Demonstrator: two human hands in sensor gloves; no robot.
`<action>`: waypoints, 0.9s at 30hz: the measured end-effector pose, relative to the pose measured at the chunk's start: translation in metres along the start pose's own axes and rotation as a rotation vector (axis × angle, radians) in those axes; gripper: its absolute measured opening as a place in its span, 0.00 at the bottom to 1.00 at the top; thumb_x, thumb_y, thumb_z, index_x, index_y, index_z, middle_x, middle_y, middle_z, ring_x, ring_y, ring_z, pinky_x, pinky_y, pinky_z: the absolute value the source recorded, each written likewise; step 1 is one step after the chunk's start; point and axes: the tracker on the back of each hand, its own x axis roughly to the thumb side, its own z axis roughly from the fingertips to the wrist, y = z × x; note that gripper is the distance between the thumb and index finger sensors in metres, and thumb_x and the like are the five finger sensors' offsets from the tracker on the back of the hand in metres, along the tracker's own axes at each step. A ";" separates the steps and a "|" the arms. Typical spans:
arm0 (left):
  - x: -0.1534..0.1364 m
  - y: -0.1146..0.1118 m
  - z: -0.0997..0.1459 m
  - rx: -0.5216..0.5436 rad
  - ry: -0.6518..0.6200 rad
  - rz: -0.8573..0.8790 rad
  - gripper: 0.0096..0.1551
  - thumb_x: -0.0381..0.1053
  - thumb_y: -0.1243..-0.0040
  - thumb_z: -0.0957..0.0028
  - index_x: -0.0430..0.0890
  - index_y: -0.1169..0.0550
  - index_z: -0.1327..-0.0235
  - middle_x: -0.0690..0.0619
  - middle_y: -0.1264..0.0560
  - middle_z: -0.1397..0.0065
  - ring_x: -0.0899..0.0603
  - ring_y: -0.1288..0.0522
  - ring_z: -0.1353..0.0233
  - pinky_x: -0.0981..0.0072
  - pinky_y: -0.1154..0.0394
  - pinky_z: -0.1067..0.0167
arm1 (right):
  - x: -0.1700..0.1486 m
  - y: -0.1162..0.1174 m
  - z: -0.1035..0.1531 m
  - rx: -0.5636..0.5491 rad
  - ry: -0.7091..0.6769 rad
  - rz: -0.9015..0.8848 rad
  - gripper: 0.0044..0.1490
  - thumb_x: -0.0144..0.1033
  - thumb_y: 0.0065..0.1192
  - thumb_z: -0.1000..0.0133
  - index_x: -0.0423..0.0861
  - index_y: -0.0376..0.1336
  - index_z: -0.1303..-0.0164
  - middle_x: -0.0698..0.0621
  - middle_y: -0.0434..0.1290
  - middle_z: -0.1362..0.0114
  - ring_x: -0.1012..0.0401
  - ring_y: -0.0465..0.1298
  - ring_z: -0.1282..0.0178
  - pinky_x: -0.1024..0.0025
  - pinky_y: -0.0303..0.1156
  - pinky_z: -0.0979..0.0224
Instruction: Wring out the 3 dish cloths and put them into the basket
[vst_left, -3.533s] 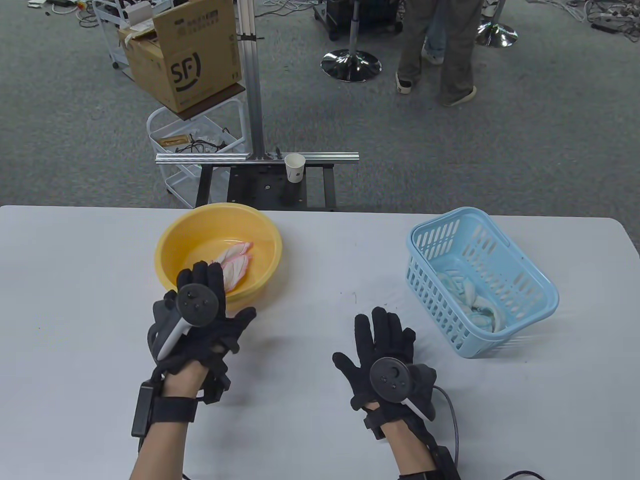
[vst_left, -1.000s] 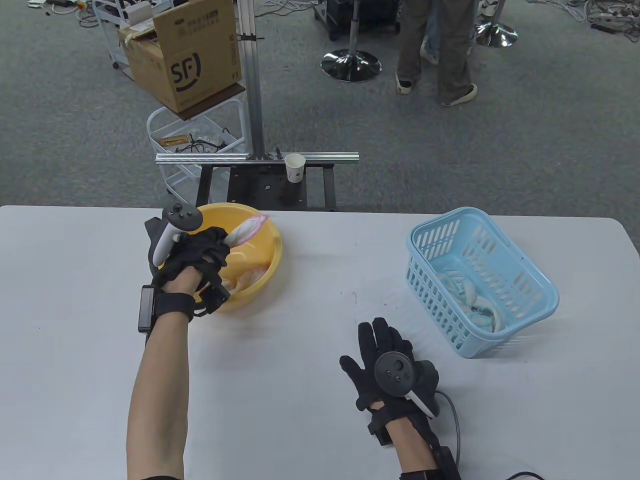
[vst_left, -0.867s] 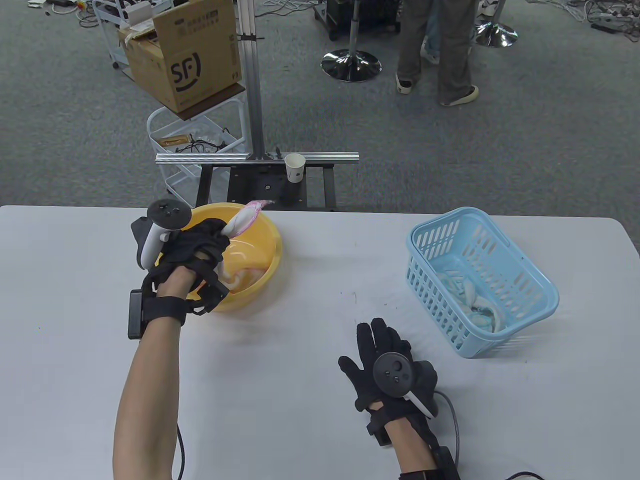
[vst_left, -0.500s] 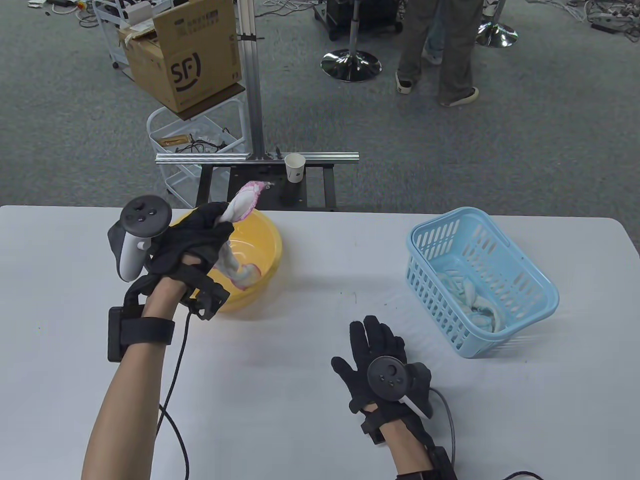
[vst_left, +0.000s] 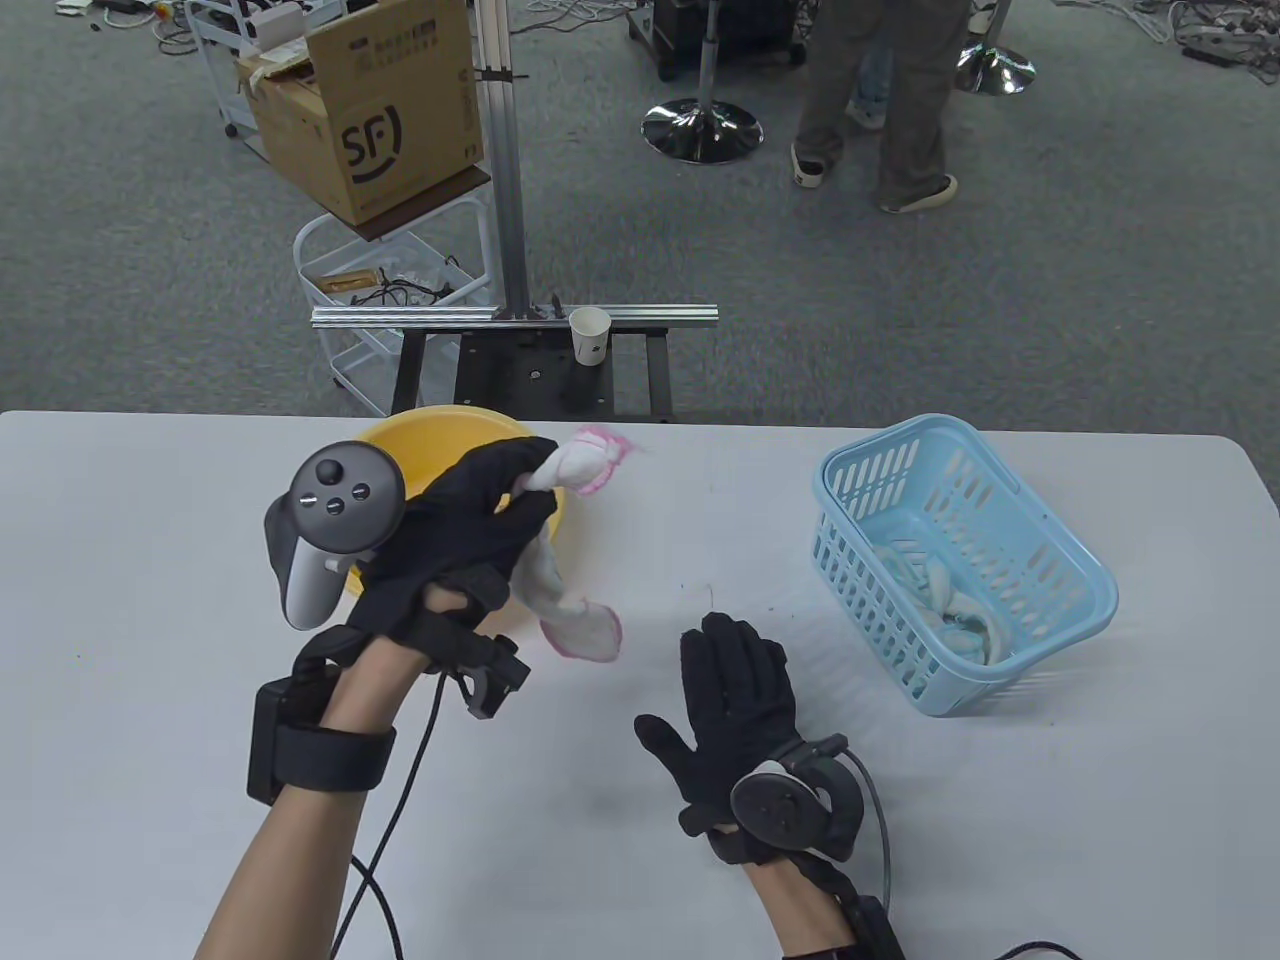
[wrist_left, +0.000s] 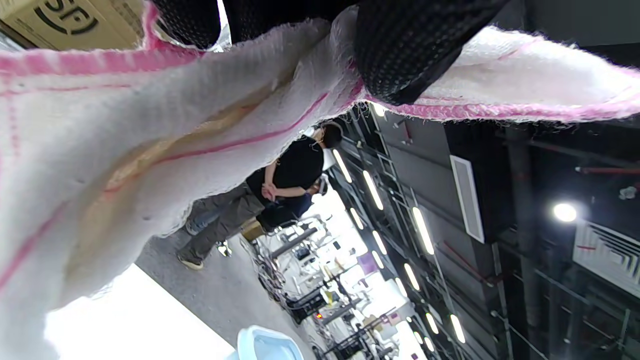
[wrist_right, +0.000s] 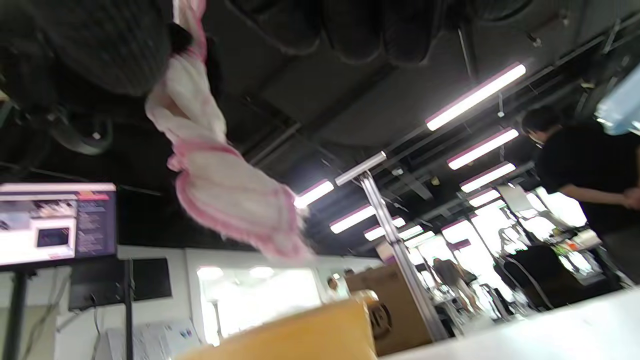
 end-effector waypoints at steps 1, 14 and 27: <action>-0.001 -0.010 0.002 -0.013 -0.003 0.005 0.28 0.51 0.34 0.47 0.59 0.26 0.31 0.57 0.32 0.23 0.41 0.31 0.22 0.38 0.40 0.23 | 0.002 -0.002 0.000 -0.011 -0.011 -0.008 0.54 0.70 0.57 0.47 0.46 0.47 0.21 0.40 0.51 0.17 0.38 0.56 0.19 0.31 0.52 0.24; -0.024 -0.140 0.025 -0.094 -0.024 0.180 0.28 0.50 0.34 0.47 0.58 0.26 0.32 0.57 0.32 0.24 0.41 0.31 0.23 0.38 0.40 0.23 | 0.002 -0.008 0.002 -0.092 0.092 -0.047 0.62 0.72 0.64 0.49 0.43 0.43 0.22 0.38 0.54 0.19 0.39 0.61 0.22 0.33 0.56 0.25; -0.061 -0.146 0.052 -0.070 -0.054 0.313 0.28 0.48 0.31 0.48 0.58 0.25 0.33 0.57 0.31 0.24 0.42 0.30 0.23 0.38 0.39 0.24 | -0.035 -0.015 0.010 -0.223 0.460 -0.268 0.33 0.47 0.69 0.44 0.37 0.68 0.38 0.43 0.84 0.49 0.48 0.86 0.54 0.44 0.78 0.46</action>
